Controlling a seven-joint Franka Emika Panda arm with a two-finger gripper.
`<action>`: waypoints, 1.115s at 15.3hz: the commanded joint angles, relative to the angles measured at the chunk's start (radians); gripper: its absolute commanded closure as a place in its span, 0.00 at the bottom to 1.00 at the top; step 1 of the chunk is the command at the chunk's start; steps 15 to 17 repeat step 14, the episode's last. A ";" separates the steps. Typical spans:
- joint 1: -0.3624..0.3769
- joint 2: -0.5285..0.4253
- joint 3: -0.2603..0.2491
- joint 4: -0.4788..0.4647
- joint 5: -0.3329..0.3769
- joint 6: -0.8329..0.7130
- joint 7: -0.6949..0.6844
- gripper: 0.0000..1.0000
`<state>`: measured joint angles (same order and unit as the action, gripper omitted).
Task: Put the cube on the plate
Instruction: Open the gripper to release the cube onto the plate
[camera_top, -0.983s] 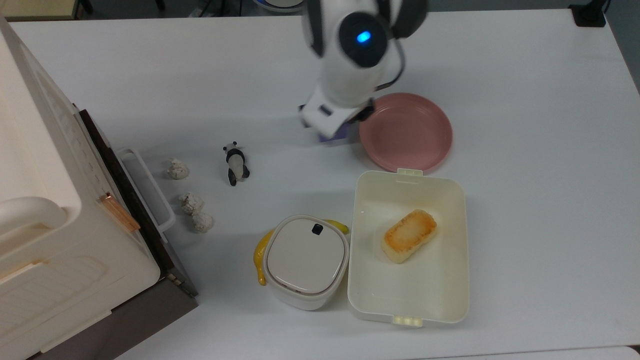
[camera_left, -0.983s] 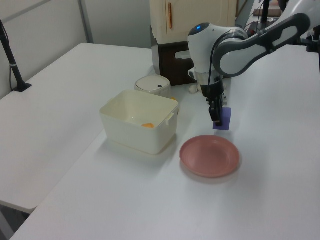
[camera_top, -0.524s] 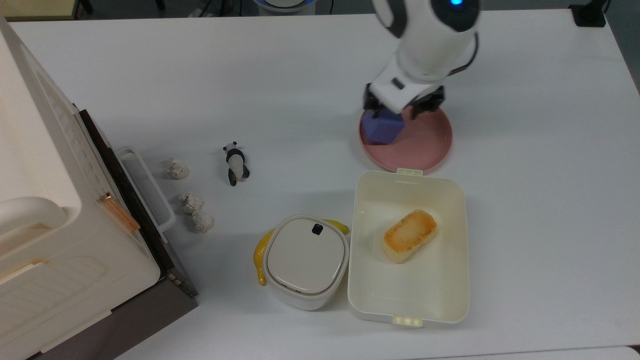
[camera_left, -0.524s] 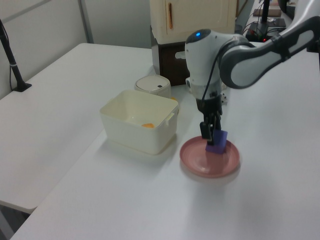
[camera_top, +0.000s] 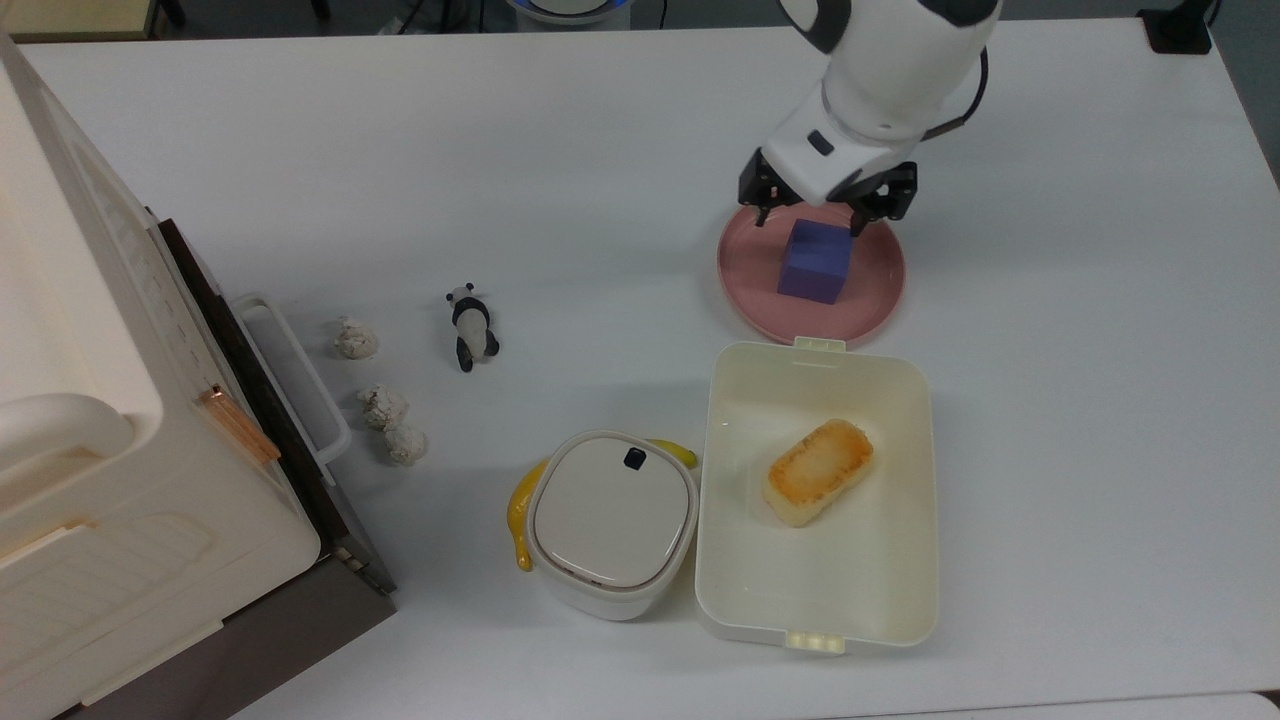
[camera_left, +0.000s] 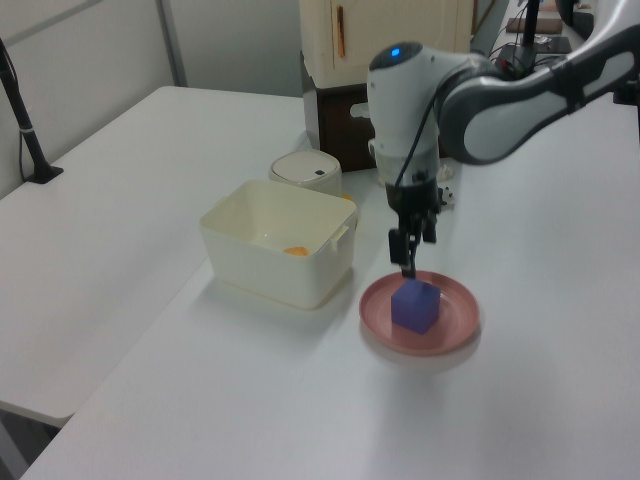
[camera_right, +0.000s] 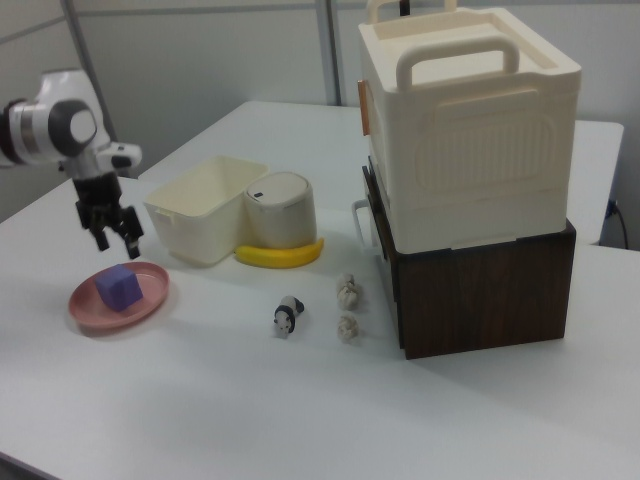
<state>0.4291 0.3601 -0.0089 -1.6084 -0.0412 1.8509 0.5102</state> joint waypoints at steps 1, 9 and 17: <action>-0.067 -0.121 -0.055 0.015 -0.017 -0.143 -0.148 0.00; -0.299 -0.259 -0.173 0.015 -0.022 -0.233 -0.496 0.00; -0.300 -0.265 -0.187 0.013 -0.017 -0.220 -0.496 0.00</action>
